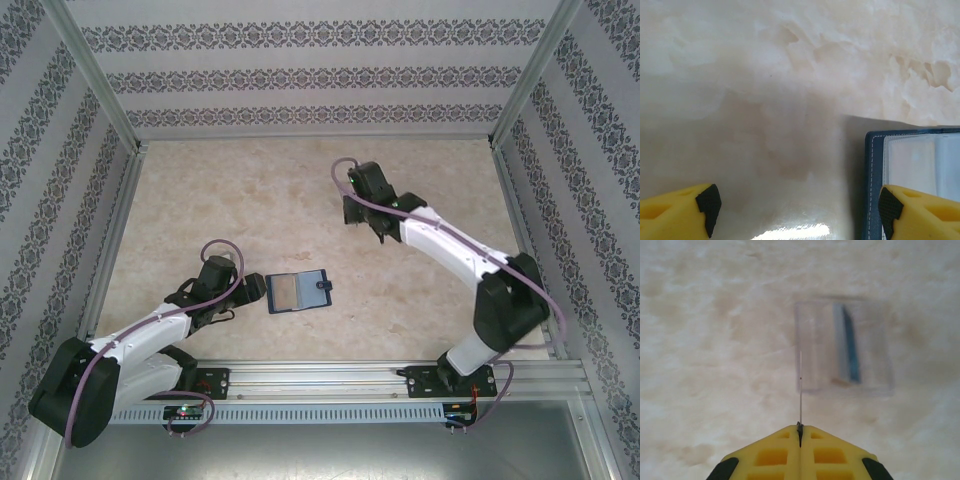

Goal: Put the credit cards into the card holder

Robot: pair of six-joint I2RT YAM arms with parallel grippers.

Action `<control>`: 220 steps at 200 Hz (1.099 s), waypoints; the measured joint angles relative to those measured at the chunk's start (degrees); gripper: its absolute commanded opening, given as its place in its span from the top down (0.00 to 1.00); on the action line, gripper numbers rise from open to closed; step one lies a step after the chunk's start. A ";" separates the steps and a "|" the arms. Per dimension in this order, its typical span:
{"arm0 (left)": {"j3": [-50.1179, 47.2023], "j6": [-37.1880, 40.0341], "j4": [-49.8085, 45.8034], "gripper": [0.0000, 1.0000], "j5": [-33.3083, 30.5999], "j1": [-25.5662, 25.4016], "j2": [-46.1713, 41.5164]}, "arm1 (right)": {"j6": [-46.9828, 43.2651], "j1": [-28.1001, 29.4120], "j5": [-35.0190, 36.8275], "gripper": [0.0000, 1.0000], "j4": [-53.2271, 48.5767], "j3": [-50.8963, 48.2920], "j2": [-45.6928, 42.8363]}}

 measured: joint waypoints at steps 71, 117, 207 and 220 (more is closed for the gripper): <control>0.26 0.68 0.09 0.17 1.99 0.39 0.72 | 21.51 9.20 -17.40 1.00 18.67 -24.76 -8.33; 0.28 1.66 0.35 0.29 2.54 0.76 1.68 | 27.63 10.64 -24.20 1.00 32.22 -32.63 -4.70; 2.99 4.70 1.20 0.37 10.82 0.74 6.49 | 28.81 11.39 -30.40 1.00 44.98 -35.26 0.76; 3.32 4.96 1.20 0.40 11.76 0.74 7.34 | 29.20 11.39 -30.93 1.00 46.60 -35.52 2.84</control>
